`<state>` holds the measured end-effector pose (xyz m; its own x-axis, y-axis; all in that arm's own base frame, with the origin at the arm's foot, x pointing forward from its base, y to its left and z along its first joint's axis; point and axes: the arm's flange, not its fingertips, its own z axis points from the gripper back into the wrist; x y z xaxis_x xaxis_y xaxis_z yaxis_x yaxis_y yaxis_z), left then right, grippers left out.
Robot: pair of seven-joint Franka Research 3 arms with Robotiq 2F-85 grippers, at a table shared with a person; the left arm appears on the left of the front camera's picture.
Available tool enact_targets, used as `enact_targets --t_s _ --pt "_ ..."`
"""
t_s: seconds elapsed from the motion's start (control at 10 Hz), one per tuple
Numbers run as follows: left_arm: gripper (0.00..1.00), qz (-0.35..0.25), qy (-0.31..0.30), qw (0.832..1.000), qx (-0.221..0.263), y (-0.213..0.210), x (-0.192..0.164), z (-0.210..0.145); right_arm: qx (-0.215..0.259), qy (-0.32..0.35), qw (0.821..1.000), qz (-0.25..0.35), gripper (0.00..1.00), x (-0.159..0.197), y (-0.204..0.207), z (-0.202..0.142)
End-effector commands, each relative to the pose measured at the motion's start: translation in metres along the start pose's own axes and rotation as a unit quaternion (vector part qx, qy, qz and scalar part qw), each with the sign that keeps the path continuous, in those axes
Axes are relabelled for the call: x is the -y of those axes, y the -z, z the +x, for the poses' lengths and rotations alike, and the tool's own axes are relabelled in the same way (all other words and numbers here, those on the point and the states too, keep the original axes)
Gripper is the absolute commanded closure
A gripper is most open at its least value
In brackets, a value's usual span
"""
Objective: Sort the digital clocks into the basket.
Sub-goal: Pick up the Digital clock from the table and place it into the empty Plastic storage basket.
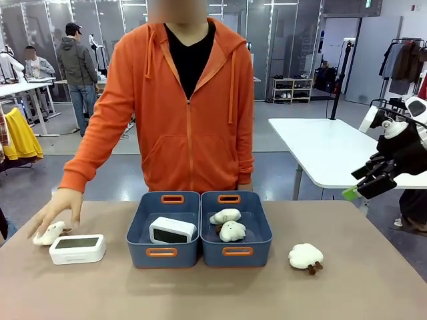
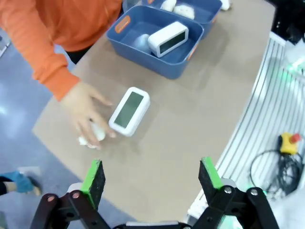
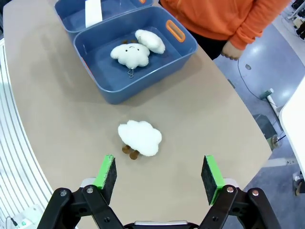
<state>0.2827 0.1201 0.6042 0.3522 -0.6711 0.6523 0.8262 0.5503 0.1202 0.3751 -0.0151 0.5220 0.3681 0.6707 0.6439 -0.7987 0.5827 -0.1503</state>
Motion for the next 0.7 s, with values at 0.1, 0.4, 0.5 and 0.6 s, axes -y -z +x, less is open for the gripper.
enact_targets --t_s 0.1,0.4,0.5,0.6 --pt "0.0 0.007 0.055 0.998 0.014 -0.041 0.017 -0.038 -0.006 0.01 1.0 -0.003 0.1 0.0 0.001 0.004" --pt "0.0 0.022 0.074 0.994 0.075 -0.047 0.019 -0.056 -0.006 0.01 1.0 -0.003 0.1 0.0 0.001 0.004" --pt "0.0 0.037 0.063 0.996 0.057 -0.047 0.02 -0.059 -0.006 0.01 1.0 -0.003 0.1 0.0 0.001 0.004" --pt "0.0 0.033 0.067 0.996 0.053 -0.043 0.02 -0.06 -0.006 0.01 1.0 -0.003 0.1 0.0 0.001 0.004"
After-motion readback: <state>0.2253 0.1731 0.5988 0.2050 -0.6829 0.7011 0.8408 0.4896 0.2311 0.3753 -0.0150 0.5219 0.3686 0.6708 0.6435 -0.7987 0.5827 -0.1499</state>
